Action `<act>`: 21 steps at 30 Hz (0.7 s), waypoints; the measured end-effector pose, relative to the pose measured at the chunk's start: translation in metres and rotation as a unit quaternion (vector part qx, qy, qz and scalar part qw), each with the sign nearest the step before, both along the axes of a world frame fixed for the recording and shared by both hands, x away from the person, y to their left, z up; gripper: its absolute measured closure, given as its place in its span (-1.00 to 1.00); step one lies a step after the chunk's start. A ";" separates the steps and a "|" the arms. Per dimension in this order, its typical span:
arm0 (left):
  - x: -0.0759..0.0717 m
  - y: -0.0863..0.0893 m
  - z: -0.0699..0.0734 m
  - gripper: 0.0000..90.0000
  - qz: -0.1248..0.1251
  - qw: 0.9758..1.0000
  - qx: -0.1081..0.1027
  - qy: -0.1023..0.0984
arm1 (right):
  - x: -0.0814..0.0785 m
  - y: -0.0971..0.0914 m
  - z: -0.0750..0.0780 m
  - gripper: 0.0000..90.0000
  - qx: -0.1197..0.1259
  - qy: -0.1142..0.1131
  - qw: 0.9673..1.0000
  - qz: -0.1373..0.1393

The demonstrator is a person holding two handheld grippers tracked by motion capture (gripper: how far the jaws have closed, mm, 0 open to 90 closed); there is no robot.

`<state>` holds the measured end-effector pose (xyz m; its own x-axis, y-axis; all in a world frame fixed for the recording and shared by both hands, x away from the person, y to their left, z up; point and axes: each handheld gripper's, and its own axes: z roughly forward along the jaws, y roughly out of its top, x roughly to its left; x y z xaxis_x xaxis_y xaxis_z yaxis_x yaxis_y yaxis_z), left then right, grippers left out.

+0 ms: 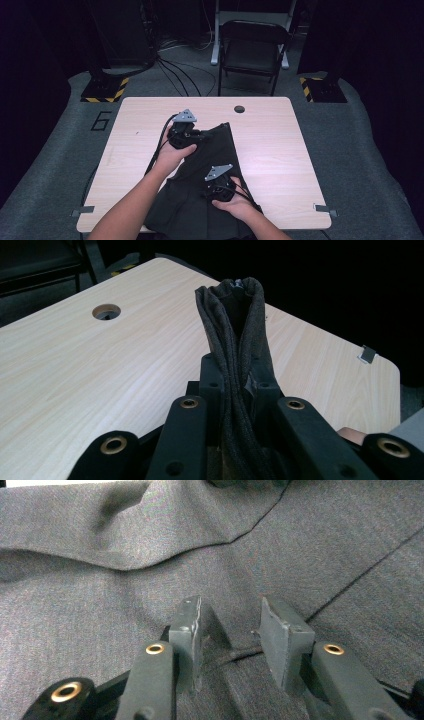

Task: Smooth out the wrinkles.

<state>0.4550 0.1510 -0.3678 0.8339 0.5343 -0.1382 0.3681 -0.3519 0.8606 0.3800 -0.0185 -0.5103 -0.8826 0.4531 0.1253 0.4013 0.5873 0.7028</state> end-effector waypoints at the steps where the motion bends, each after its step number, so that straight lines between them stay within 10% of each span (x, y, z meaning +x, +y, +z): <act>1: 0.000 0.000 0.000 0.79 0.000 1.000 0.000 0.000 | 0.000 0.000 0.000 0.34 0.000 0.000 1.000 0.000; 21: -0.014 0.010 0.006 0.79 -0.003 1.000 -0.012 -0.007 | -0.001 0.000 0.000 0.35 -0.001 -0.011 1.000 -0.001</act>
